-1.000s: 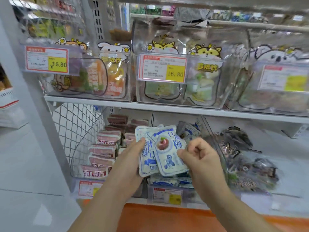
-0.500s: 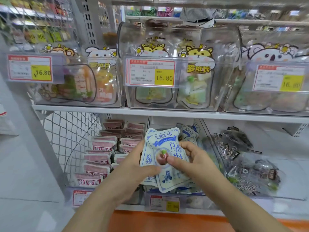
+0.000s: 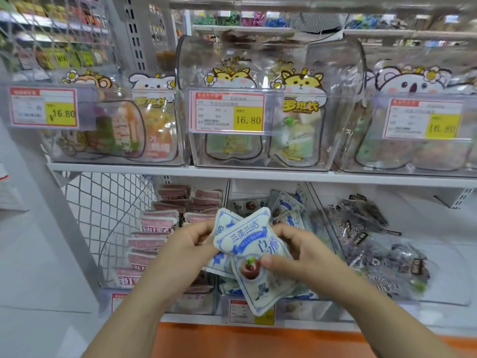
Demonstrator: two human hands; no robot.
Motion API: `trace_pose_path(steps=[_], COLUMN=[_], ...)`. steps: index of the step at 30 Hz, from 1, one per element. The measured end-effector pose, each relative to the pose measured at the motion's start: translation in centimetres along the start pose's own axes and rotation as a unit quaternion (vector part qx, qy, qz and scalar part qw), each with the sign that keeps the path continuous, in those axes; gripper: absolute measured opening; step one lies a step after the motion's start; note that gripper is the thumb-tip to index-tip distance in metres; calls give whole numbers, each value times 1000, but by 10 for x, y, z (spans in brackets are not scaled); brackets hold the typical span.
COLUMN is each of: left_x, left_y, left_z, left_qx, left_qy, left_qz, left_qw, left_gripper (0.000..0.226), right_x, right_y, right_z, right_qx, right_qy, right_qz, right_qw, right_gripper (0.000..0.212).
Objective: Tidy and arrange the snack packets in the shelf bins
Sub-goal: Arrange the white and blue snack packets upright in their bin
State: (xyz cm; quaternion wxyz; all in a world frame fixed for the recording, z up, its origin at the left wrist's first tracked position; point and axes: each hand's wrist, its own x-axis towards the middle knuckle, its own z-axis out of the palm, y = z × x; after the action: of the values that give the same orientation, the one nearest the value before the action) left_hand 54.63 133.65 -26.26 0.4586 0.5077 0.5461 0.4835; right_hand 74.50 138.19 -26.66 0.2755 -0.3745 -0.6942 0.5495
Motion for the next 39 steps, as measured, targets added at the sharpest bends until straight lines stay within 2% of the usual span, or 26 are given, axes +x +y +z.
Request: trace_pose_path(steps=[2,5,7,9,10,13,15,18,22,24,26,28,30,33,35,37,39], left_x=[0,3,2,0,0,1,2,0,3,7,11,16,21,27,30,34,36], left_y=[0,1,1,-3,-8,-10,-11,-11,-12,-13,-16,-17,-16,-17,-17,-19,-19], left_z=[-1,-5,-5,-4,-5,-3,0,2,-13,-23,-32,-38,-39,-40,-40,-41,-43], left_qx=[-87,-216,-199,-131,-104,-143,-149,-53,-106,-147,-162,-169,-178,-183,-182,-184,-184], left_qy=[-14,-46,-78,-94,-96,-59,5,11,53,105,160,198,221,236,242,244,246], left_qz=[-50,-73,-50,-26,-21,7,21,19,-15,-31,-37,-31,-22,-13,-8,-6,-6], left_qw=[995,973,976,987,990,988,989,998,993,983,973,965,959,954,953,952,952], left_gripper=[21,46,50,51,59,83,76,50,31,20,14,11,11,13,15,16,16], right_x=[1,3,3,3,3,3,7,16,29,44,64,90,118,154,169,179,188], right_y=[2,2,4,6,7,1,-3,-3,-8,-11,-9,-4,9,30,38,41,41], right_z=[2,2,7,14,18,30,36,47,40,17,-9,-23,-26,-23,-23,-25,-27], right_qx=[32,50,10,-45,-60,-19,34,21,14,-38,-198,-351,-431,-465,-474,-481,-495], right_qy=[-6,9,22,28,32,59,92,117,38,83,139,107,40,-53,-116,-142,-153], right_qz=[5,-6,-19,-29,-37,-76,-87,-86,-6,8,21,33,53,92,114,134,140], right_qw=[999,999,1000,998,997,995,991,989,999,996,970,930,900,879,866,855,844], right_gripper=[27,27,21,16,15,15,15,21,30,32,26,23,23,31,51,67,69])
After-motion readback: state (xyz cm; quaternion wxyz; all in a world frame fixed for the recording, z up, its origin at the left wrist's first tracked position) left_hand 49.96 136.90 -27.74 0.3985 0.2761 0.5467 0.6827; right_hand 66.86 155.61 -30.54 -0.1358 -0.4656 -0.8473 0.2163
